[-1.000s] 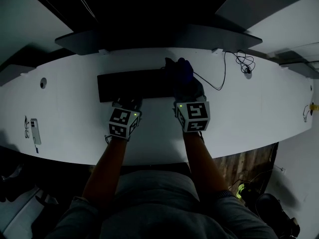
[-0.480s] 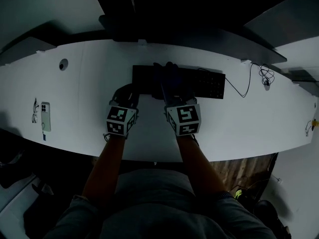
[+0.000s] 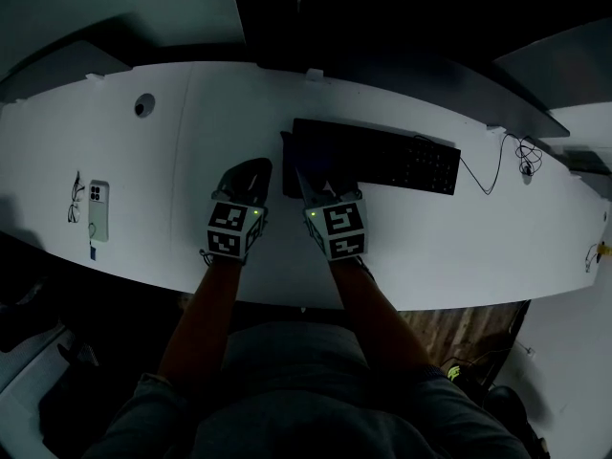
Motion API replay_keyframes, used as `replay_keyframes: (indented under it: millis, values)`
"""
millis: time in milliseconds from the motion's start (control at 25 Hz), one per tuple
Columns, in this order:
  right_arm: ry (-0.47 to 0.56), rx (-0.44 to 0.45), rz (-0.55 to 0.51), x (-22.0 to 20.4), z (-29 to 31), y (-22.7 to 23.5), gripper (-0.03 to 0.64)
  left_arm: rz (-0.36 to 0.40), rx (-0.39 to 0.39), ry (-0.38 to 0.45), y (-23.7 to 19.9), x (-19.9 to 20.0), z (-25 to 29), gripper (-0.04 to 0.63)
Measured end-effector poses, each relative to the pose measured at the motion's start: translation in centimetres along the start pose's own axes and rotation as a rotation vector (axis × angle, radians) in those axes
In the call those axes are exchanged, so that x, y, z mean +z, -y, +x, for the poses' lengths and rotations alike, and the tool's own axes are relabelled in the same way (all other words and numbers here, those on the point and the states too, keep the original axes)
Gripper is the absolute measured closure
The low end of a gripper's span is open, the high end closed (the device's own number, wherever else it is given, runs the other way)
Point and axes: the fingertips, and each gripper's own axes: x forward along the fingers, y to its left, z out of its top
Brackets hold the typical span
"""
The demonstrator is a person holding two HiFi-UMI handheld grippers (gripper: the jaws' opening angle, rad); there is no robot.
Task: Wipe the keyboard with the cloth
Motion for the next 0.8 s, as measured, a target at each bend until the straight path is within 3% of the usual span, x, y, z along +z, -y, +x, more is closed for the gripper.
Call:
replay_keyframes:
  millis: [320,800]
  values:
    - [-0.070,0.019,-0.007,-2.1,2.5,-2.2,0.494,-0.014,-0.014,-0.016,-1.1,-1.5,-0.5,0.588]
    - [-0.147,0.004,-0.056,-4.1,3.9,-1.4,0.494,-0.014,-0.029,-0.042,-0.9,-2.6,0.3,0.588]
